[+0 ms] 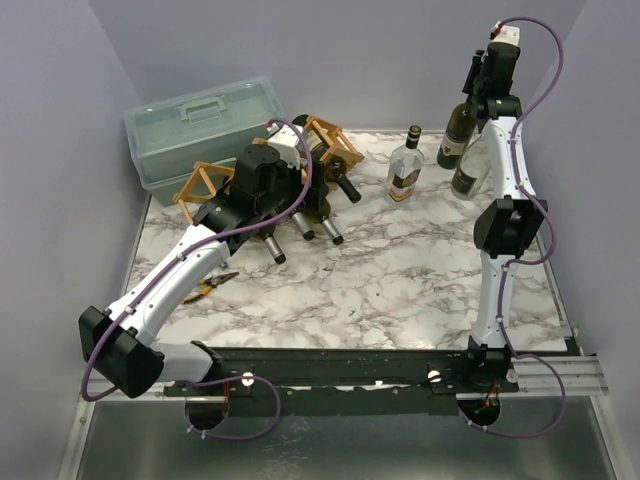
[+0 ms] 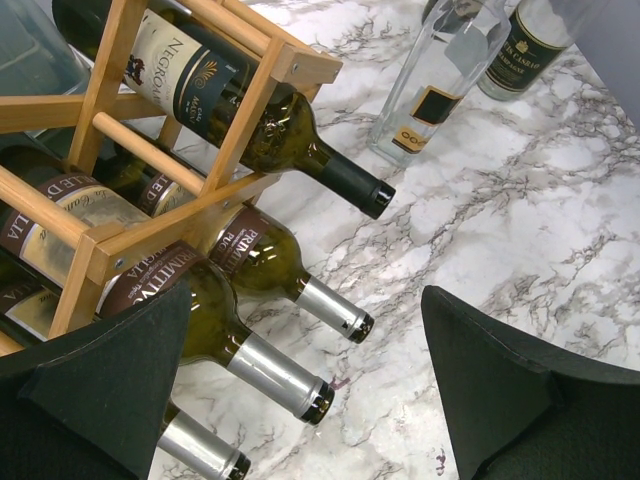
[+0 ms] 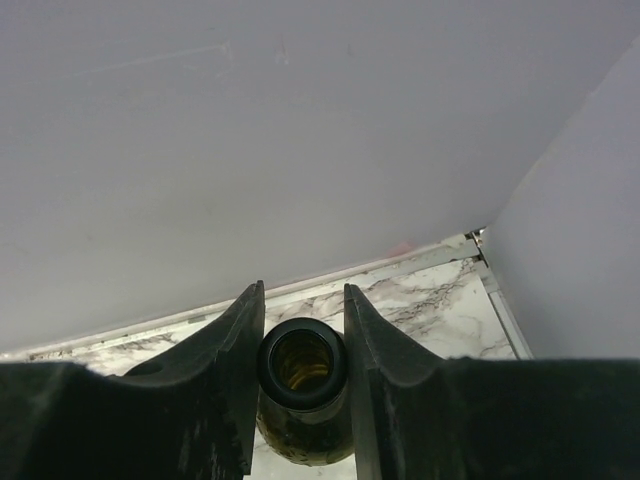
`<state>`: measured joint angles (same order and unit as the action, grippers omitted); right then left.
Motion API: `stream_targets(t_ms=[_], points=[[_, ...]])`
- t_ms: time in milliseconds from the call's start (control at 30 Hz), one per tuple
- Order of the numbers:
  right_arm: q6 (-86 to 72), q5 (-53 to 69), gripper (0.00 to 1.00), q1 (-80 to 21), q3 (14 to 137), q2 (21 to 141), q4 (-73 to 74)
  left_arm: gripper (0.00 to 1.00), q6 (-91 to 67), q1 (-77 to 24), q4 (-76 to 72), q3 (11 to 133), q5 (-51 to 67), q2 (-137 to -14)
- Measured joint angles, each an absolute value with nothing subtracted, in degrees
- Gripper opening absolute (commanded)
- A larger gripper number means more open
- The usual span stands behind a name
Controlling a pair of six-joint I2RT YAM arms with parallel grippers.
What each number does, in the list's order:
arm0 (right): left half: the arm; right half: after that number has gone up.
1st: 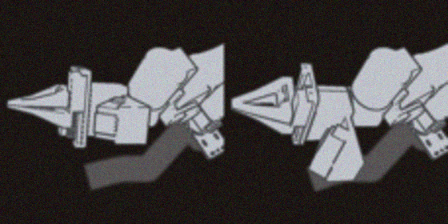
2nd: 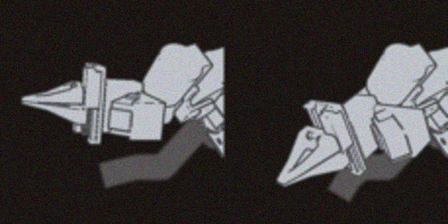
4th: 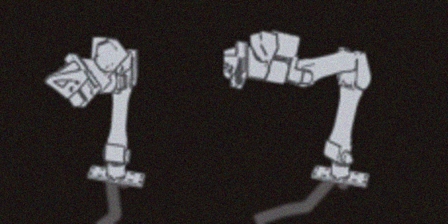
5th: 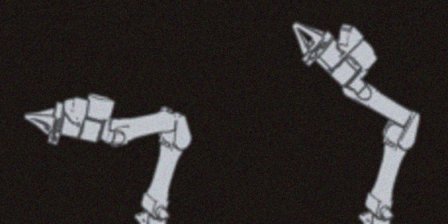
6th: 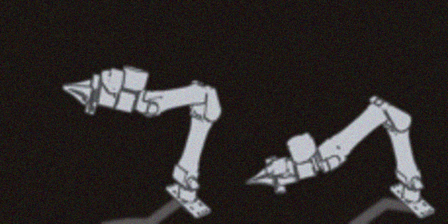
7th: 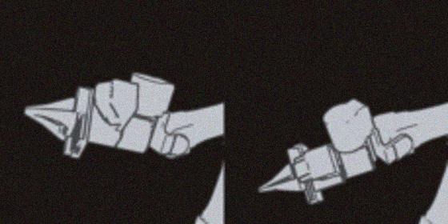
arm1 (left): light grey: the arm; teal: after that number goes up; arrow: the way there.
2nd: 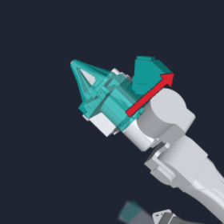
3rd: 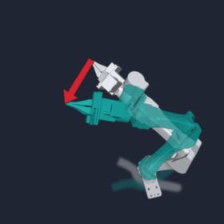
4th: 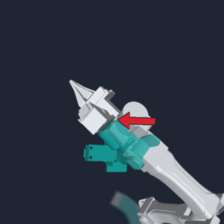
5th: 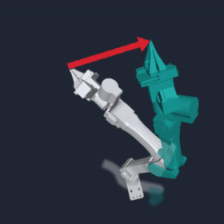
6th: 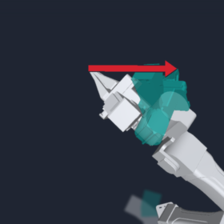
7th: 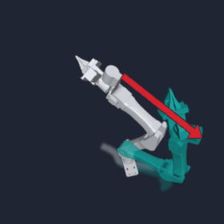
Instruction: Put the wine bottle on the wine rack
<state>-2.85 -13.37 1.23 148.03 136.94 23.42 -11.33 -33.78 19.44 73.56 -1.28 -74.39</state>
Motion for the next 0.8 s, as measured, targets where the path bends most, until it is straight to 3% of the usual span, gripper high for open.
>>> stream_targets(t_ms=[233,800], points=[[-1.5,-12.73,0.01,0.38,146.71,136.53,21.98,0.99,-11.33,-33.78,19.44,73.56,-1.28,-74.59],[0.32,-12.25,0.01,-5.02,128.95,123.57,22.15,0.99,-12.01,-33.78,19.4,73.56,-0.08,-74.59]])
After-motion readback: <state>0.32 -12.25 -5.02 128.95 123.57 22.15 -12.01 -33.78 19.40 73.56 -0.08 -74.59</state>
